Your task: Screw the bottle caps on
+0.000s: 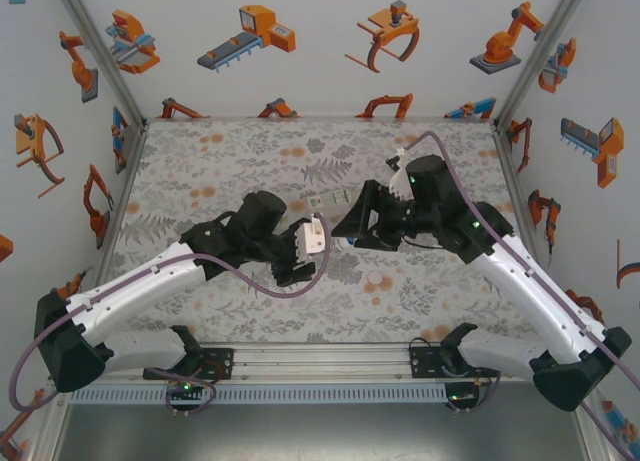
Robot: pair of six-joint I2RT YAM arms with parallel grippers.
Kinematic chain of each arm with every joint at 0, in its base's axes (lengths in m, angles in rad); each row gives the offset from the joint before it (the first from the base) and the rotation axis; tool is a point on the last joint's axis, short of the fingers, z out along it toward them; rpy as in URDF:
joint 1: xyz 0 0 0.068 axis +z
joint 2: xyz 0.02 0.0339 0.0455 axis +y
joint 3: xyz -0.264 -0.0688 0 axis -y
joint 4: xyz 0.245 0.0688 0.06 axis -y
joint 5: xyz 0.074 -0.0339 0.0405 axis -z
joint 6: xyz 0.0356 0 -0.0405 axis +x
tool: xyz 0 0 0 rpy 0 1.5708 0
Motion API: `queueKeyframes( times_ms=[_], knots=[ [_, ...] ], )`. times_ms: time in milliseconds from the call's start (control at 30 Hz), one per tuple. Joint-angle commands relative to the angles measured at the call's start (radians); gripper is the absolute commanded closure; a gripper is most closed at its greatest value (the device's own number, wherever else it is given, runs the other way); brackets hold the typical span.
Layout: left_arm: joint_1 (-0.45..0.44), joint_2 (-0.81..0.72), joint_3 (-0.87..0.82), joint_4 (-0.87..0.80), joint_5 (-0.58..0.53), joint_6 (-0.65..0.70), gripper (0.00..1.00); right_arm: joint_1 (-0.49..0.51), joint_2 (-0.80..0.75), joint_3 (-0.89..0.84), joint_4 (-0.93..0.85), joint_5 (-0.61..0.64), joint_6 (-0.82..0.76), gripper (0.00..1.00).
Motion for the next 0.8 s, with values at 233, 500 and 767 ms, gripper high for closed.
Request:
queueKeyframes(
  times_ms=[233,500,767],
  knots=[
    [-0.004,-0.034,0.011,-0.006,0.12,0.025,1.0,0.005,-0.088,0.066,0.032,-0.008,-0.455,0.32],
    [-0.006,-0.054,0.005,-0.008,0.146,0.019,1.0,0.005,-0.149,0.047,0.087,-0.212,-0.897,0.32],
    [-0.018,-0.08,0.006,-0.009,0.155,-0.003,1.0,0.005,-0.201,-0.027,0.213,-0.333,-1.071,0.32]
  ],
)
